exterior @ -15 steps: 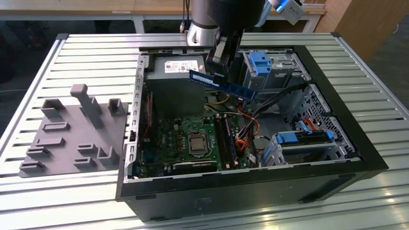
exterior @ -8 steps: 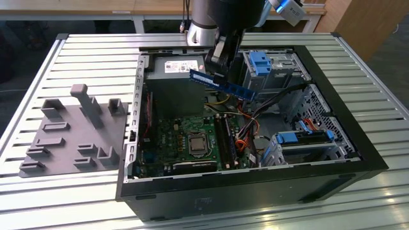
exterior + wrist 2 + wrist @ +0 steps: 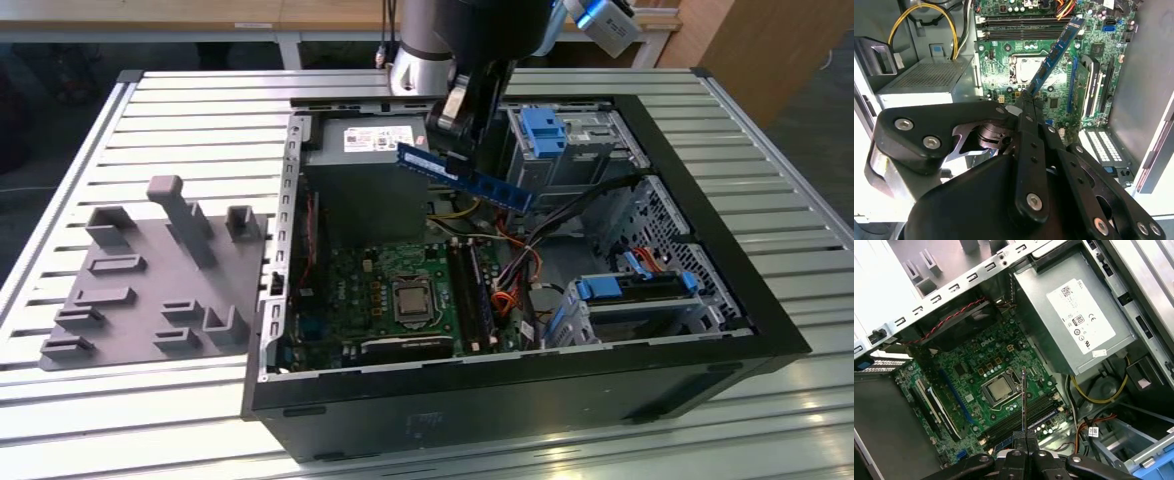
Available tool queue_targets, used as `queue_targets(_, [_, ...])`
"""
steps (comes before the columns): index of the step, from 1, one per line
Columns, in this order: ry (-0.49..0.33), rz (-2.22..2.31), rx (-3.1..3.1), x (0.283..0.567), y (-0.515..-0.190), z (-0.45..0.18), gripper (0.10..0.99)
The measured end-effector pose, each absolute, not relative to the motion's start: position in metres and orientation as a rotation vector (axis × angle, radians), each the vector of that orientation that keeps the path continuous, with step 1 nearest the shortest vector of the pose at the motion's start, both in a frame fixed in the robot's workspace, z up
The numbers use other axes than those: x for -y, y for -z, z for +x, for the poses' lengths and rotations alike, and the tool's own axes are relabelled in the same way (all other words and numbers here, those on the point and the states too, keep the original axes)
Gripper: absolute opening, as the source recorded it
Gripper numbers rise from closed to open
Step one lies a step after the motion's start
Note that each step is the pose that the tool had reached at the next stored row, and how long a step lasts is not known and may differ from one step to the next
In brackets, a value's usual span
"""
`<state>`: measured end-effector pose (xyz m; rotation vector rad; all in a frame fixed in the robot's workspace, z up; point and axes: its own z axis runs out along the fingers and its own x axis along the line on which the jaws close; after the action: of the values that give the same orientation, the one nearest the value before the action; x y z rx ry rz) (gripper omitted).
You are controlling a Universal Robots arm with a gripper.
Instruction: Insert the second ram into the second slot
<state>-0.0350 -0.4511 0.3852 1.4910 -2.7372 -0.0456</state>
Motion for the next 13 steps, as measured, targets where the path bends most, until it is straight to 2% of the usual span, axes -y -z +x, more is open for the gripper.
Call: queue_targets(13, [0.047,1.397,2.787,0.4511,-0.3851,-0.0349,0.114])
